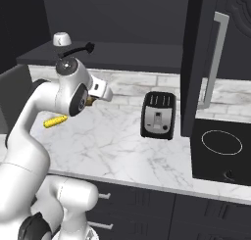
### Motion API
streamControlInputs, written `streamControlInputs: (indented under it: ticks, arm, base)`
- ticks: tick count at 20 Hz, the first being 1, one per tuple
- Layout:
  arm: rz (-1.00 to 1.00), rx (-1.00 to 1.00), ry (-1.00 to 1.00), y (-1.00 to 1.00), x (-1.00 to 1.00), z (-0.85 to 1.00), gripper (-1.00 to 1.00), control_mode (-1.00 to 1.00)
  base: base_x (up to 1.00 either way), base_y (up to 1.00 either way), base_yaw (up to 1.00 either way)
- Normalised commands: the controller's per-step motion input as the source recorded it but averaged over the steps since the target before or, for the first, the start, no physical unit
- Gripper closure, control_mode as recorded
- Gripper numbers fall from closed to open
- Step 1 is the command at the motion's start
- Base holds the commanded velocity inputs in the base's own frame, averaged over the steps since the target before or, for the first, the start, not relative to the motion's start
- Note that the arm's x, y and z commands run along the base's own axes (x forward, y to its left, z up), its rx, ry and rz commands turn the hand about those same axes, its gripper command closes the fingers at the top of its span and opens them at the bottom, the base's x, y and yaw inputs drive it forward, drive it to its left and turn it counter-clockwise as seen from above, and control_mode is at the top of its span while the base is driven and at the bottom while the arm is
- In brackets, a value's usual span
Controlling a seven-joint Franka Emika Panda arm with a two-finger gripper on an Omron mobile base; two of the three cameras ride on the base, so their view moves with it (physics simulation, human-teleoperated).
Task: Pick the dish brush and sponge from the cabinet and place them on the counter.
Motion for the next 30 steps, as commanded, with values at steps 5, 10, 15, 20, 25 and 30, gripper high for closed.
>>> streamControlInputs:
  ticks: [5, 10, 15, 20, 25, 30]
  arm:
    - [0.01, 0.0, 0.0, 0.0, 0.0, -0.29, 1.0, -1.0]
    - [0.0, 0.0, 0.03, 0.0, 0.0, -0.23, 1.0, -1.0]
    - [0.0, 0.0, 0.02, 0.0, 0.0, -0.38, 1.0, -1.0]
    - [0.0, 0.0, 0.03, 0.0, 0.0, -0.44, 1.0, -1.0]
    - [0.0, 0.0, 0.0, 0.01, -0.02, -0.35, 1.0, -1.0]
    - [0.0, 0.0, 0.01, 0.0, 0.0, -0.28, 1.0, -1.0]
  base:
    - [0.0, 0.0, 0.0]
    - [0.0, 0.0, 0.0]
    - [0.0, 0.0, 0.0]
    - [0.0, 0.0, 0.0]
    - [0.0, 0.0, 0.0]
    - [0.0, 0.0, 0.0]
